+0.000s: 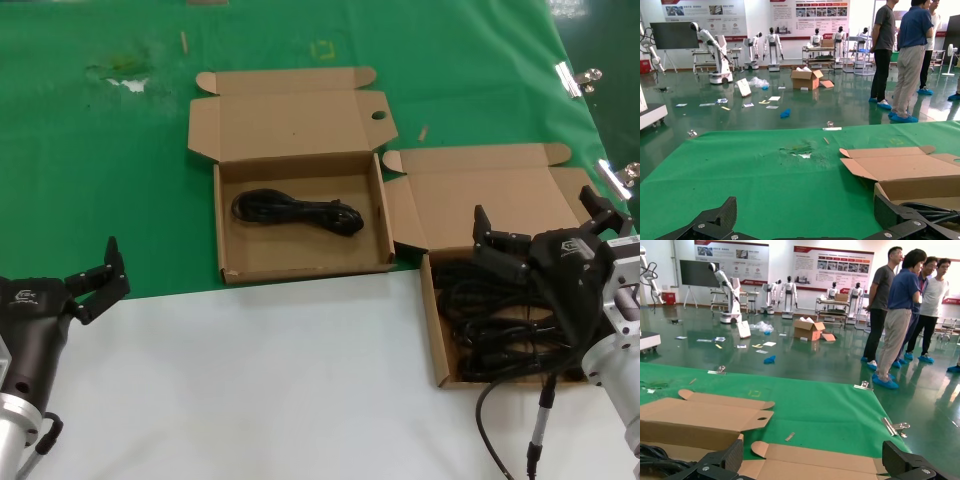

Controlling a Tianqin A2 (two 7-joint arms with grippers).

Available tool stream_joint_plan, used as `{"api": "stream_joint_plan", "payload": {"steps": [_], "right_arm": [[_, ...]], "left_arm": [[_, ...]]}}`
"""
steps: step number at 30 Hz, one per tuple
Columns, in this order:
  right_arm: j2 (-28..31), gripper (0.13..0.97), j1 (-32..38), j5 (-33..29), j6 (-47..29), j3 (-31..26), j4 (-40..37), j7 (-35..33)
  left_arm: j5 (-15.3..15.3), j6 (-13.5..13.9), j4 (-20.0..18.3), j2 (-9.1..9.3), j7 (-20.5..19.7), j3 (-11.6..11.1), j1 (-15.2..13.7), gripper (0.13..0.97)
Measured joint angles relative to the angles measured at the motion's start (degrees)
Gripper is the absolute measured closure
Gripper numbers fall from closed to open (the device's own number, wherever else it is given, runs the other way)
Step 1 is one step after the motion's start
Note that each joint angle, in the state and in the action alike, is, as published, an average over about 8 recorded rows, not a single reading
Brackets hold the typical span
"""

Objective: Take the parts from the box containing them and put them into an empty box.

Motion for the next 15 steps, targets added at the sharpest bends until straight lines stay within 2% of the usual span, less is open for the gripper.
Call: {"api": "stream_joint_plan", "payload": {"steps": [15], "right_arm": [[0.0,0.129,0.0,0.0,0.0,0.0,0.0,0.0]], "left_arm": [[0.0,0.0,0.0,0.0,0.0,0.0,0.0,0.132]]}}
